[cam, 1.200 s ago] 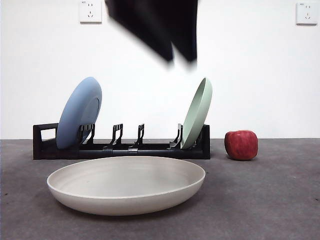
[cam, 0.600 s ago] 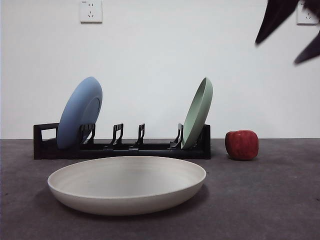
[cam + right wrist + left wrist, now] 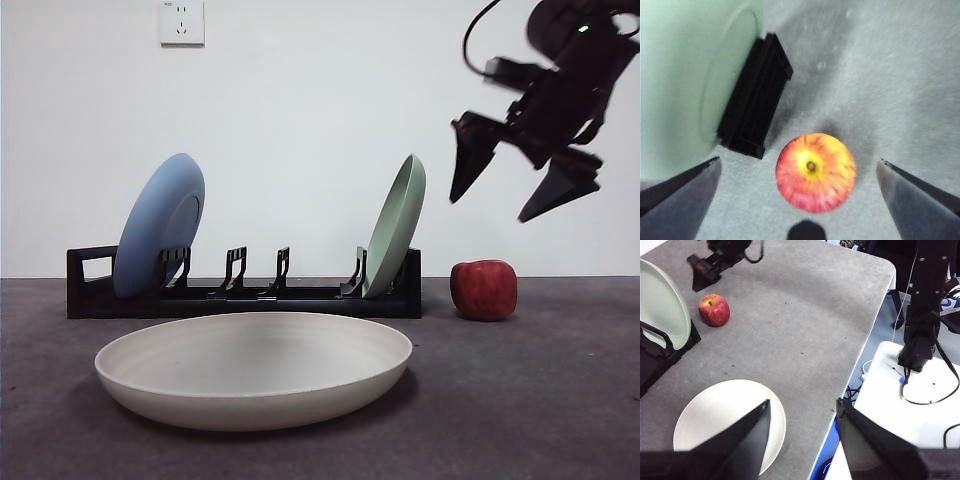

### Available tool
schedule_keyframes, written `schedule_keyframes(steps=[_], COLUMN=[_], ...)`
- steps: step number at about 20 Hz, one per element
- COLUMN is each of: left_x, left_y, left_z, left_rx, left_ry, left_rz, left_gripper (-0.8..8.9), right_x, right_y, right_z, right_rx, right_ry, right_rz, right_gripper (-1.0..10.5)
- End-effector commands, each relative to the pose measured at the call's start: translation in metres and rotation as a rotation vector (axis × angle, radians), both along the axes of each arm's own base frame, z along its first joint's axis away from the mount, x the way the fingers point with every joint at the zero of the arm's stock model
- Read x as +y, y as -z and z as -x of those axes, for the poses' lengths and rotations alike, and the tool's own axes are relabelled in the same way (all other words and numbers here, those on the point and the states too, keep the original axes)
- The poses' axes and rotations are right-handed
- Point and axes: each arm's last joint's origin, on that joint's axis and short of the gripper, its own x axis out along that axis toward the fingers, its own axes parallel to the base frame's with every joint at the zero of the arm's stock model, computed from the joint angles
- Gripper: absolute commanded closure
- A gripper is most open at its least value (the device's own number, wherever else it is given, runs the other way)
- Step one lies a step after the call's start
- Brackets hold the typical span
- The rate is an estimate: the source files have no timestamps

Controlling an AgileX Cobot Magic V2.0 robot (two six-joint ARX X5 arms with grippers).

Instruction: Take the yellow plate from the plate rack,put the plate on the table,take the apple from the table,put the apple in the plate

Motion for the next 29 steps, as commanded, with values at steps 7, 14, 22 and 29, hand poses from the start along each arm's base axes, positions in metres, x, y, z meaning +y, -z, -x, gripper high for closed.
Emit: schedule_keyframes(steps=[7, 14, 22, 29], left_x=[-0.002, -0.003, -0.003, -0.003], left_y=[0.0, -0.001, -0.001, -0.001], left_z=[-0.001, -0.002, -0.002, -0.002], left_rx=[0.006, -0.002, -0.003, -0.002], left_ry=[-0.01, -0.009, -0.01, -0.01], left_rz=[0.003, 0.021, 0.02, 0.018], left_gripper=[5.93, 5.93, 5.93, 5.93], right_x=[0.008, 0.016, 0.016, 0.01], right_y=[0.05, 0.072, 0.082, -0.009], right_z=[-0.025, -0.031, -0.03, 0.006], right_rx=[0.12, 0.146, 0.194, 0.059], right_ry=[0.0, 0.018, 0.029, 0.038], right_rz=[0.022, 0.08, 0.1, 0.078], right_gripper=[3.8, 3.8, 9.6, 9.6])
